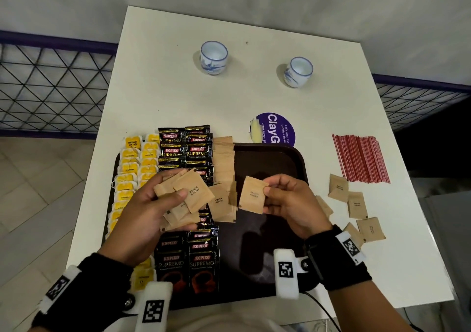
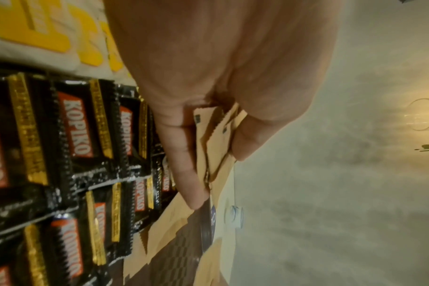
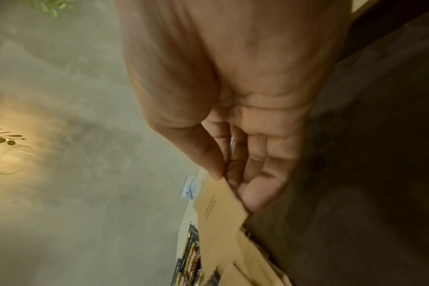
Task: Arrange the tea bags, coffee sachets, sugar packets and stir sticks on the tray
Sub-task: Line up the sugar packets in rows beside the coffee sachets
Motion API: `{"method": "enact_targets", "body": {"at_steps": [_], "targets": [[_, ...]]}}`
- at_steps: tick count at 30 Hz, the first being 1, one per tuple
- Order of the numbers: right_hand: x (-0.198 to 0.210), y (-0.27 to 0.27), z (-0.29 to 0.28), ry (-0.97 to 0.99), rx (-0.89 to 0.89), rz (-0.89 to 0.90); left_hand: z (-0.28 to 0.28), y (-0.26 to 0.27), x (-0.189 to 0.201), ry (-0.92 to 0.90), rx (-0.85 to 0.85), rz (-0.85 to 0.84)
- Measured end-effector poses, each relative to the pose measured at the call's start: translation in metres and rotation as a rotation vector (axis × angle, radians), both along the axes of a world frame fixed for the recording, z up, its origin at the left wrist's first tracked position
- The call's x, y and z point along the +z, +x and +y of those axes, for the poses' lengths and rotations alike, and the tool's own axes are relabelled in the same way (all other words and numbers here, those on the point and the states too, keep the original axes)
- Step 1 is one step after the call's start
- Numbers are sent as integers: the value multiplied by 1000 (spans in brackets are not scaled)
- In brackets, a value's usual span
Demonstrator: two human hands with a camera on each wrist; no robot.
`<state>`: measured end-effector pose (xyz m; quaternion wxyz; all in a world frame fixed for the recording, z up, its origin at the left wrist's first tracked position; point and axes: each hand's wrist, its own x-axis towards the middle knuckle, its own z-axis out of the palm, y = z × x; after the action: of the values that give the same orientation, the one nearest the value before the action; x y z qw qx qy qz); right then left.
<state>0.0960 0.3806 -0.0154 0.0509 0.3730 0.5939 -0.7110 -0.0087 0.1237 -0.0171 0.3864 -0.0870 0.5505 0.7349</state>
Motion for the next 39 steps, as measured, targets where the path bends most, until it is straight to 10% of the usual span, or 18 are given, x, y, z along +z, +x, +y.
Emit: {"method": "enact_targets", "body": {"at_steps": [7, 18, 39], "targets": [[-6, -12, -11, 179, 112, -23, -15, -9, 3, 22, -56, 23], [24, -45, -38, 980, 1041, -120, -13, -1, 7, -17, 7, 9], [28, -40, -45, 1155, 1025, -62, -11, 4, 5, -53, 44, 35]]}}
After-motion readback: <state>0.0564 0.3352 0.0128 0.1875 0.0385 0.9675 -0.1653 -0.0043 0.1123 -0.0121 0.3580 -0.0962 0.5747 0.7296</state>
